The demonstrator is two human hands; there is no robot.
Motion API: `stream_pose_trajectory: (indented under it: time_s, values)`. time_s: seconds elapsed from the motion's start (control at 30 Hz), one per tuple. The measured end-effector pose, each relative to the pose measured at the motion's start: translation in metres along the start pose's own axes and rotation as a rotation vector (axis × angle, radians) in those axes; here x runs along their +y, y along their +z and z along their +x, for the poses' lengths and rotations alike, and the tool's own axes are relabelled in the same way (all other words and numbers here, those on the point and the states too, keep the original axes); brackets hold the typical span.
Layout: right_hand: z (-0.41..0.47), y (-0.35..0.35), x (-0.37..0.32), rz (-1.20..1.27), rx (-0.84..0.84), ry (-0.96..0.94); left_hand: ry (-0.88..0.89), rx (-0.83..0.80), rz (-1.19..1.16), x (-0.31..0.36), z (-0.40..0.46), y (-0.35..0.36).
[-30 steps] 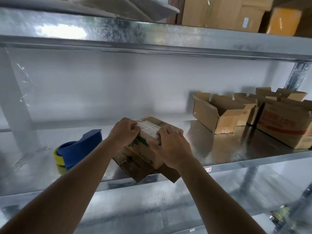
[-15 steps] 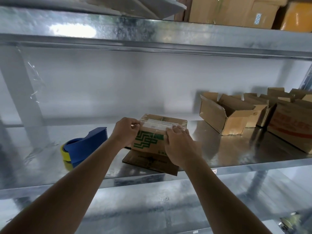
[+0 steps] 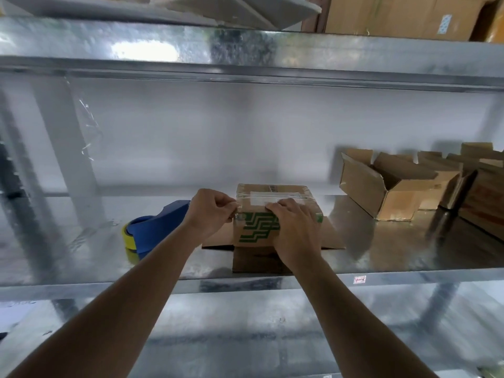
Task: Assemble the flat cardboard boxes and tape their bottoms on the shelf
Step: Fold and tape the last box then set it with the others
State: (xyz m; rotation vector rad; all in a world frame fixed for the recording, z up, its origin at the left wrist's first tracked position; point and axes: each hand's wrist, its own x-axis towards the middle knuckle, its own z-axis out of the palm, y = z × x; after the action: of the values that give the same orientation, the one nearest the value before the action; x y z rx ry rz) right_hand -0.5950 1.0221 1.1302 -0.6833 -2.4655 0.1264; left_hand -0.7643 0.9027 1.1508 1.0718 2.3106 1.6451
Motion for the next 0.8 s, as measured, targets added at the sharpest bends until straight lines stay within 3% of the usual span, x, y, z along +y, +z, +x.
stream_pose_trajectory:
  time_s: [0.1, 0.23, 0.6, 0.8]
  values:
    - [0.0, 0.007, -0.014, 0.104, 0.041, -0.064, 0.039, -0.082, -0.001, 0.001, -0.005, -0.004]
    - [0.005, 0.014, -0.025, 0.139, 0.066, 0.002, 0.071, -0.095, 0.038, -0.006, -0.005, -0.006]
    - [0.01, 0.024, -0.022, 0.234, 0.158, -0.018, 0.126, -0.089, 0.396, -0.006, -0.003, -0.002]
    - [0.0, 0.022, -0.025, 0.073, 0.186, -0.15, 0.275, -0.218, 0.58, -0.024, 0.022, 0.004]
